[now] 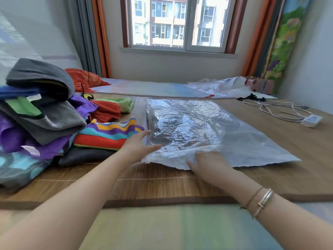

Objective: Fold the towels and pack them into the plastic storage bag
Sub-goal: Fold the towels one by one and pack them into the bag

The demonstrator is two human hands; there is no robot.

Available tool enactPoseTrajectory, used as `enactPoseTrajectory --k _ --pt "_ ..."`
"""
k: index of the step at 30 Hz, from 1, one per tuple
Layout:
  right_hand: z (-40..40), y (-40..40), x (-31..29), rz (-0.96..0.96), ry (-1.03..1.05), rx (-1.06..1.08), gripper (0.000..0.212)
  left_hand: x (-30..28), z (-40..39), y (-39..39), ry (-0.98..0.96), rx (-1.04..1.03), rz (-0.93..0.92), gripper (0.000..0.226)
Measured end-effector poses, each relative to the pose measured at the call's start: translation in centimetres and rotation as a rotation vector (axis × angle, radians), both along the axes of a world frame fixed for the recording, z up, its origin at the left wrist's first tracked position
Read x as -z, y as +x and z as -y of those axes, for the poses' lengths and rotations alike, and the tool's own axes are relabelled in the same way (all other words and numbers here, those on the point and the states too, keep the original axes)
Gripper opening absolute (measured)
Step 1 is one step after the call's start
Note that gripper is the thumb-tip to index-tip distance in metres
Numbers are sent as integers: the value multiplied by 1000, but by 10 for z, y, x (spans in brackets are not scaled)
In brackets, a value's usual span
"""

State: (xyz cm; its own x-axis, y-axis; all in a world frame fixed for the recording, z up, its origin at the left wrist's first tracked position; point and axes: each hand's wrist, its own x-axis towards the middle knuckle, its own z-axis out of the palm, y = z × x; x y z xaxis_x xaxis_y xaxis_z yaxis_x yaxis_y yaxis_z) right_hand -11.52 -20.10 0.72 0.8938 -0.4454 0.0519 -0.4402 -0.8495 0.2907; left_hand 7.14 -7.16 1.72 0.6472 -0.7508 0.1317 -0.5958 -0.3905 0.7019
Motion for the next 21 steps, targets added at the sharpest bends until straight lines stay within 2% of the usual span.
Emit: enactPoseTrajectory --k 2,5,10,14,18,21 --pt "-15 -17 1 204 71 62 48 -2 -15 -10 -57 -37 15 66" --pt "-40 -33 -5 352 -68 -55 36 -4 -40 -16 -102 -101 140 51" --pt "-70 -22 -15 589 -45 -191 25 7 -76 0 26 -164 285 49" --pt "-85 17 -23 566 86 -285 17 15 -94 22 79 -189 318 53" --pt "-86 68 -28 432 241 -256 44 14 -105 45 93 -176 344 56" --pt "-85 104 -32 508 539 -162 55 14 -107 59 105 -121 377 62"
